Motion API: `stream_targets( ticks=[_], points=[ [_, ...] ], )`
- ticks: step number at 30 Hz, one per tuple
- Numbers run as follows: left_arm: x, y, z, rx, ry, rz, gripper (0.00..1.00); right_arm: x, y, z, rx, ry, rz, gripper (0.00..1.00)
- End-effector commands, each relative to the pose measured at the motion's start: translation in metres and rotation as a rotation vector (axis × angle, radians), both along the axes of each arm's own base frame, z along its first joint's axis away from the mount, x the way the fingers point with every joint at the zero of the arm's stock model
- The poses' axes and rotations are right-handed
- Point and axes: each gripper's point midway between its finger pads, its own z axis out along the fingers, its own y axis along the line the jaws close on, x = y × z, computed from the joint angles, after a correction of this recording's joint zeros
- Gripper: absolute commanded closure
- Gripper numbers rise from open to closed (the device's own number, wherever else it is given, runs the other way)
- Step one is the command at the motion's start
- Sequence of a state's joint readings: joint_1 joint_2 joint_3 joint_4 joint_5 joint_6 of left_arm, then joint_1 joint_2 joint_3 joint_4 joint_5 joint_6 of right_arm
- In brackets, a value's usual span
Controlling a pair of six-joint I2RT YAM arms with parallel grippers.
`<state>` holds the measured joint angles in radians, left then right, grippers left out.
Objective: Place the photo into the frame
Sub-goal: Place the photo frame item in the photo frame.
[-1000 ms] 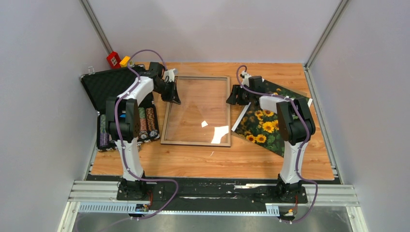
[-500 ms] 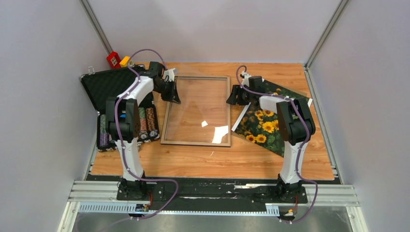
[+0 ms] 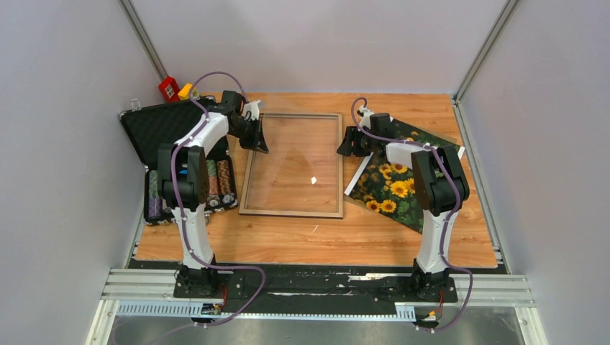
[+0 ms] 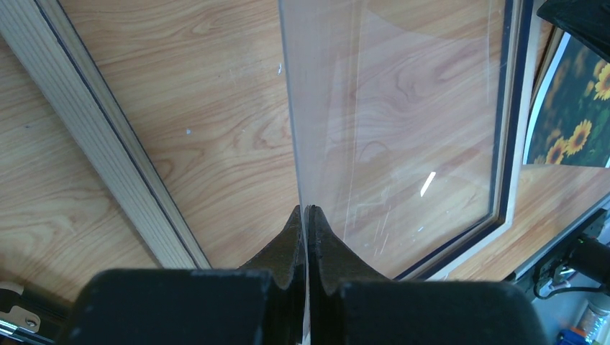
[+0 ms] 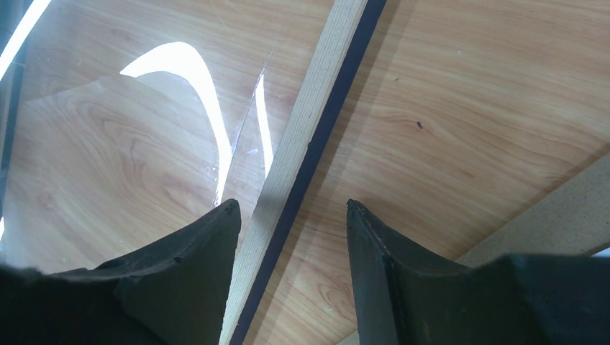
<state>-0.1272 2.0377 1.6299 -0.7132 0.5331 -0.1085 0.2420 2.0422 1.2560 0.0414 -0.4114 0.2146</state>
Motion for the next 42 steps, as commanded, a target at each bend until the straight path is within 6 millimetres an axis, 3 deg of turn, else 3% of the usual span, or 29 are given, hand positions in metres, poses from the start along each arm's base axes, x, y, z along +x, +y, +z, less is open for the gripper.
stream_targets(
  ticks=[1, 20, 42],
  points=[
    [0.014, 0.005, 0.005, 0.008, -0.046, 0.006, 1.00, 0.010, 0.004, 0.032, 0.004, -0.085, 0.008, 0.45],
    [0.003, -0.006, 0.002, -0.041, 0.026, -0.006, 1.00, 0.004, 0.016, 0.014, 0.000, -0.043, 0.030, 0.47],
    [-0.006, -0.007, -0.009, 0.045, 0.040, -0.039, 1.00, 0.004, 0.013, 0.013, -0.024, -0.045, 0.022, 0.50]
  ],
)
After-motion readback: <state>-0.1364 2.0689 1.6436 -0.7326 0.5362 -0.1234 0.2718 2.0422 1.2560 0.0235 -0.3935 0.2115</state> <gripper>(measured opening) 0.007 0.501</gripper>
